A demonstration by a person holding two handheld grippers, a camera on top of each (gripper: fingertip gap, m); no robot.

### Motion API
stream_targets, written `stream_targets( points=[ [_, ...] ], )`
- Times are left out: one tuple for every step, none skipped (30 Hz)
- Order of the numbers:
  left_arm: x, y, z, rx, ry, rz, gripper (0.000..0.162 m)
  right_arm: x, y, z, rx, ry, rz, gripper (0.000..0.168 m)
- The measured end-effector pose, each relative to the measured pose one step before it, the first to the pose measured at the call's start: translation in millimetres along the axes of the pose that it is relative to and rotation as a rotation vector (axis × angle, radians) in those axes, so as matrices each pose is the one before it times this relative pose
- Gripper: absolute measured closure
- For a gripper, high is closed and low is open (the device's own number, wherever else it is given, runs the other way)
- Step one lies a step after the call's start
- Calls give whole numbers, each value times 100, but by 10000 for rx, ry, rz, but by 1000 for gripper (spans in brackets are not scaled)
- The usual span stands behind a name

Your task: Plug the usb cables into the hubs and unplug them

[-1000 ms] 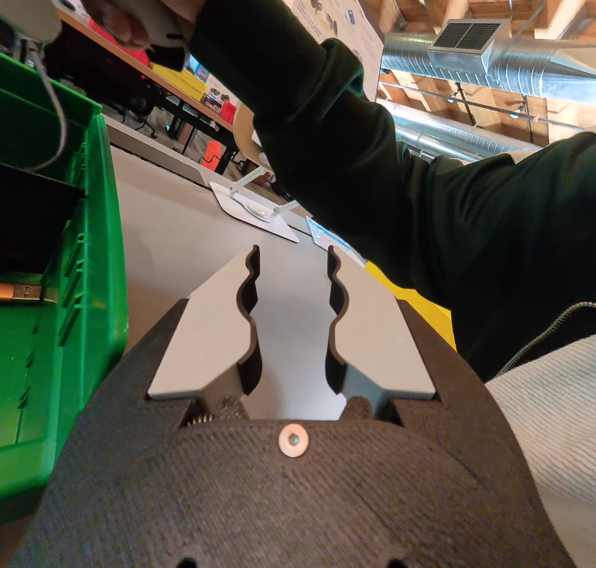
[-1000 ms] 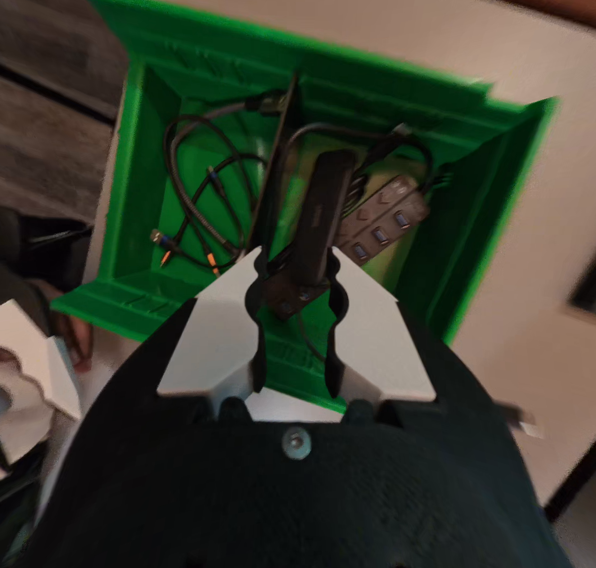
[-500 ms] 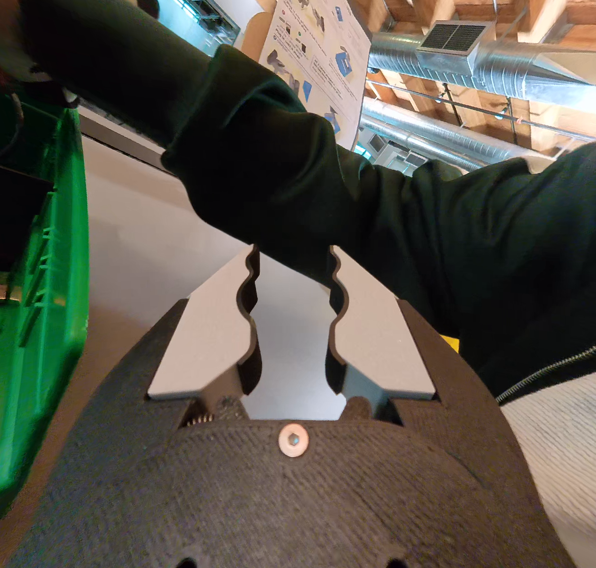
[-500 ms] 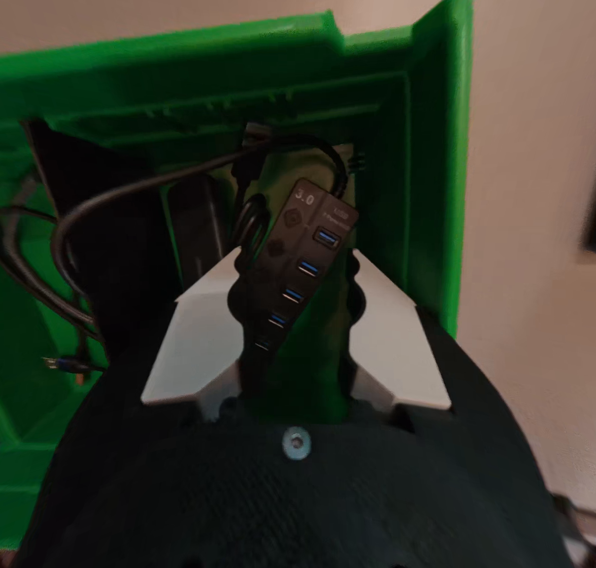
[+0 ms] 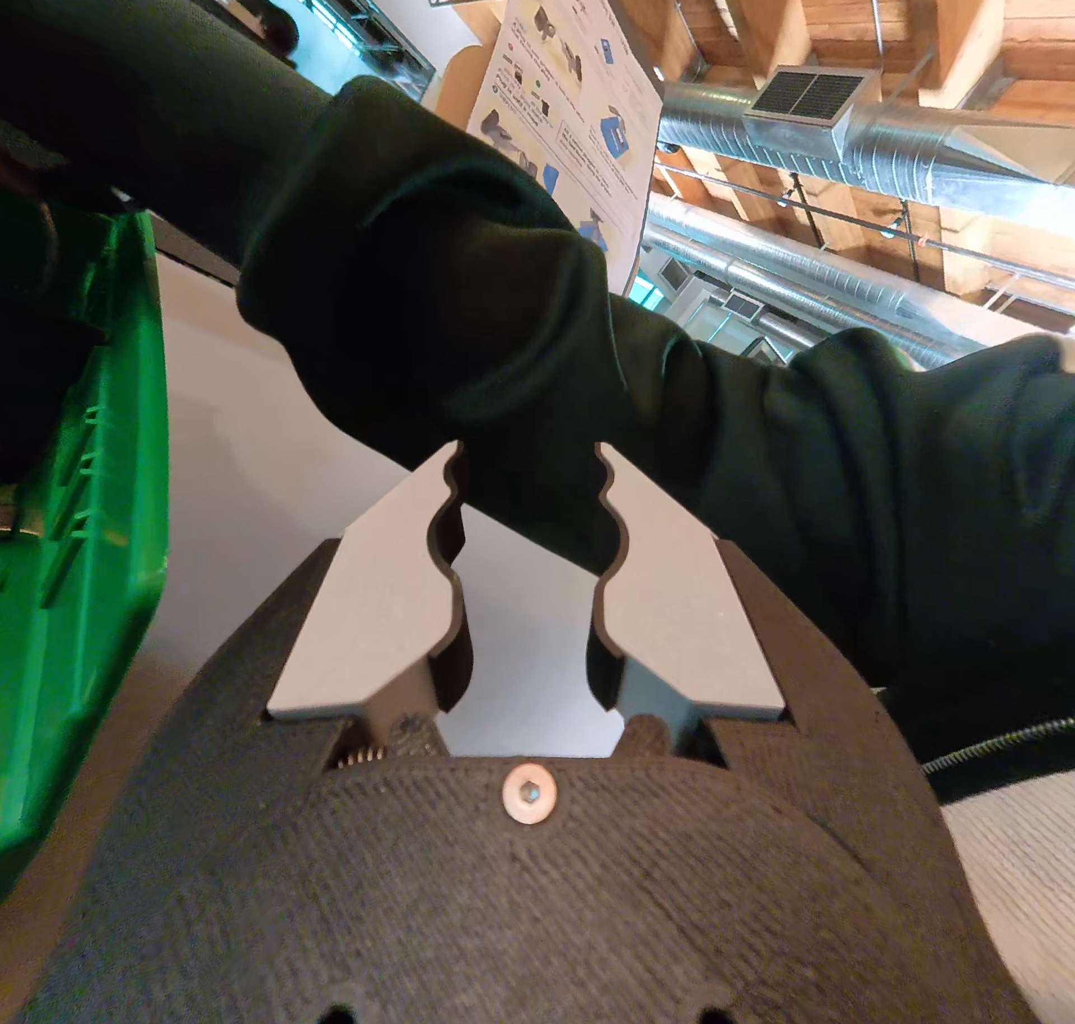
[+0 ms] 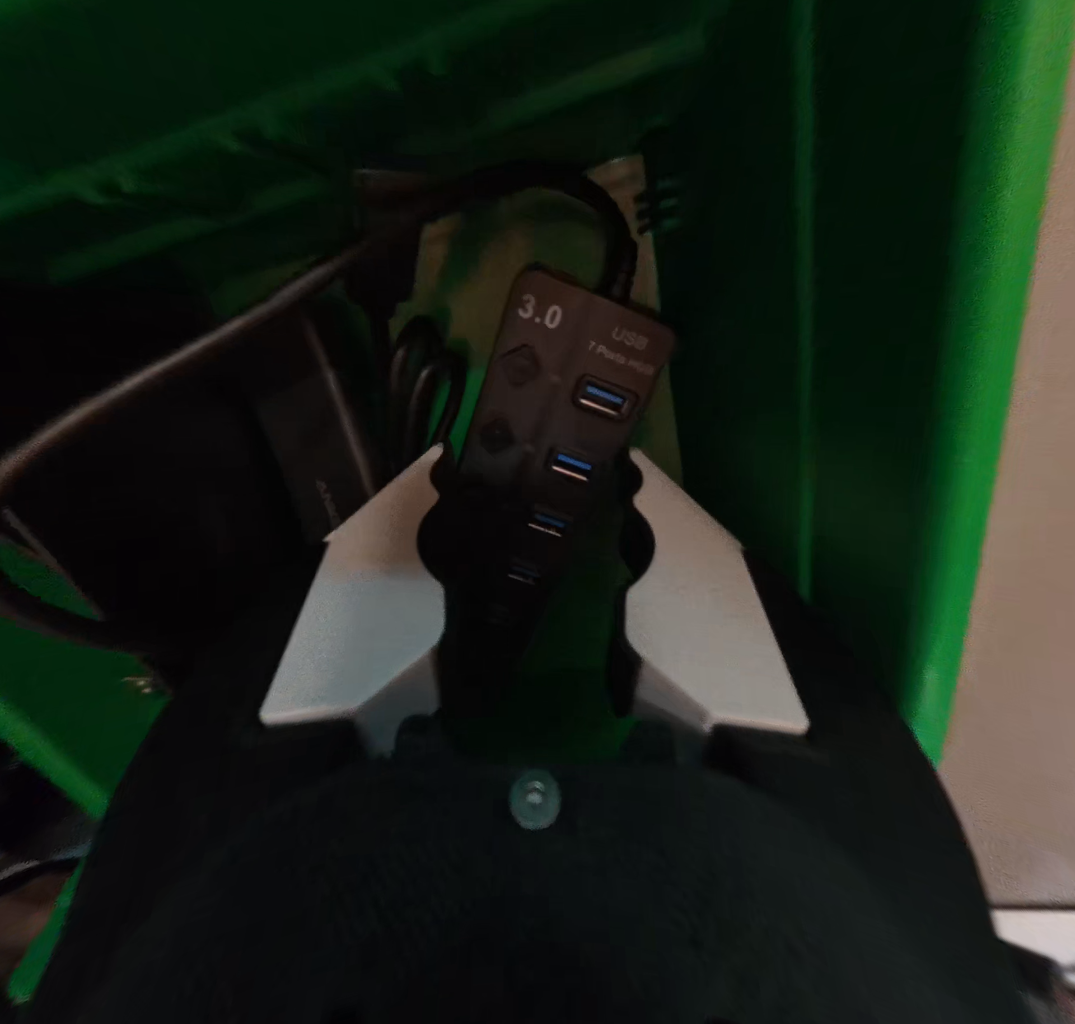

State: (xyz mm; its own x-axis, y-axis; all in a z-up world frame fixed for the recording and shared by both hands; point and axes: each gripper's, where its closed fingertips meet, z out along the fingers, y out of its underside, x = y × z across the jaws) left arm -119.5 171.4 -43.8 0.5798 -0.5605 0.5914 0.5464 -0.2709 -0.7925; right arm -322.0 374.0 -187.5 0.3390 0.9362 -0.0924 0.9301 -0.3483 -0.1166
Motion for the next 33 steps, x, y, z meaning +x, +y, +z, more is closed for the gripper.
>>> stream_targets(
  points=[
    [26, 63, 27, -24, 3, 11, 123, -11, -53, -30, 81, -96, -44, 112],
    [5, 72, 32, -27, -9, 25, 123, -33, -24, 8, 42, 18, -114, 111],
    [16, 64, 24, -30, -11, 30, 123, -107, -88, -20, 115, -74, -10, 112],
    [17, 66, 17, -30, -12, 35, 123, -138, -157, -112, 221, -95, -28, 113],
    [-1, 54, 14, -25, -18, 40, 123, -75, -298, -398, 339, -5, -78, 113],
    [-21, 31, 1, -15, -27, 42, 123, -61, -534, -758, 493, 100, -161, 114],
    [-22, 20, 7, -7, -20, 32, 123, -68, -744, -1083, 613, 144, -221, 115],
    [-21, 24, 8, -4, -14, 11, 123, -49, -912, -1347, 660, 162, -238, 115],
    [-24, 17, 25, -3, -6, -9, 123, 35, -996, -1502, 637, 200, -240, 116],
    [-20, 41, 40, -9, 3, -22, 123, 83, -1002, -1544, 582, 186, -243, 117],
    [-11, 65, 37, -22, 6, -19, 123, 39, -1089, -1493, 635, 105, -272, 117],
    [0, 87, 49, -33, 2, -8, 123, 41, -1173, -1431, 705, 62, -228, 118],
    [21, 79, 50, -33, 9, 8, 123, 105, -1165, -1355, 704, 50, -167, 118],
    [57, 79, 42, -31, 3, 26, 123, 137, -1218, -1327, 771, 52, -171, 118],
    [49, 79, 35, -29, -2, 35, 123, 226, -1272, -1317, 831, 97, -92, 118],
    [65, 77, 36, -28, 0, 41, 123, 251, -1193, -1269, 749, 79, 2, 118],
    [54, 77, 21, -30, -5, 46, 123, 128, -1133, -1197, 677, -11, -9, 119],
    [28, 71, 36, -31, -14, 50, 123, 71, -1111, -1146, 653, -22, 38, 119],
    [16, 70, 30, -28, -16, 48, 123, 80, -1102, -1110, 598, -9, 138, 119],
    [10, 86, 35, -30, -14, 35, 123, 22, -1120, -1049, 508, -64, 174, 119],
    [33, 77, 44, -31, 3, 13, 123, -39, -1149, -1014, 438, -103, 196, 119],
    [52, 77, 46, -25, 14, 0, 123, -89, -1191, -948, 364, -121, 222, 119],
    [46, 87, 53, -23, 12, 5, 123, -179, -1247, -904, 313, -154, 206, 119],
    [25, 108, 63, -39, -3, 22, 122, -235, -1365, -874, 327, -159, 177, 119],
    [33, 140, 70, -58, -5, 40, 123, -282, -1401, -836, 309, -153, 172, 119],
    [34, 139, 76, -61, -8, 51, 123, -301, -1366, -786, 255, -135, 146, 119],
    [69, 126, 65, -55, -1, 63, 123, -282, -1306, -744, 227, -74, 69, 119],
    [72, 124, 53, -50, -6, 67, 123, -225, -1189, -703, 181, 2, -23, 119],
    [73, 109, 46, -41, -5, 67, 123, -162, -1019, -673, 114, 66, -113, 119],
    [56, 94, 45, -34, -7, 54, 123, -86, -882, -646, 76, 114, -158, 119],
    [25, 84, 35, -32, -8, 30, 123, -42, -769, -638, 66, 127, -158, 119],
    [7, 63, 27, -28, -1, 9, 123, -41, -700, -643, 67, 101, -147, 119],
    [8, 59, 18, -20, 0, 1, 123, -18, -608, -654, 68, 94, -117, 119]
  ],
)
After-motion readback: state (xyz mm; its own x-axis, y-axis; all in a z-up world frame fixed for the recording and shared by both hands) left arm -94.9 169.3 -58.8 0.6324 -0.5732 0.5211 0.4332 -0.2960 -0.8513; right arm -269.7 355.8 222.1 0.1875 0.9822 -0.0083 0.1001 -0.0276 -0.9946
